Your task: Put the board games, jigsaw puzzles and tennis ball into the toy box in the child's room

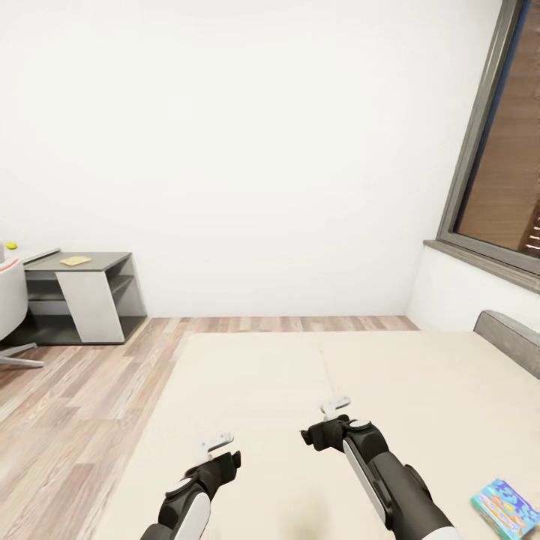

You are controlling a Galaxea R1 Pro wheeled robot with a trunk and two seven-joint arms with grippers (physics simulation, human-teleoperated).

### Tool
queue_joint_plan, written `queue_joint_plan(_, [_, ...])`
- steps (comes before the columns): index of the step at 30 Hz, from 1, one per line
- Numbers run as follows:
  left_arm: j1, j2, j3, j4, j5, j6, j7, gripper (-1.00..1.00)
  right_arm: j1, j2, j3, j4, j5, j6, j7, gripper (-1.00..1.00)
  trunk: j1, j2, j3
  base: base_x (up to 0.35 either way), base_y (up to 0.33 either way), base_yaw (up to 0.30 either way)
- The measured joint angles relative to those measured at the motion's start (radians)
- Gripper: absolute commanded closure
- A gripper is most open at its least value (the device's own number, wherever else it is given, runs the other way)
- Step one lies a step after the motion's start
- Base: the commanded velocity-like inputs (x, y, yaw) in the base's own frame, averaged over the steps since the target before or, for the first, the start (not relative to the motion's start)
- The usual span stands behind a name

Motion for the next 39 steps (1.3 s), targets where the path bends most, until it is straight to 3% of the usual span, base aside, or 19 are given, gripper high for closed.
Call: queue_joint_plan(39, [0.0,0.0,0.0,0.0,-0.001,0.0,0.002,-1.0,0.0,0.0,0.0,0.0,0.0,0.0,0.0,-1.0,0.0,0.0,0.0,0.0,-0.304,-0.002])
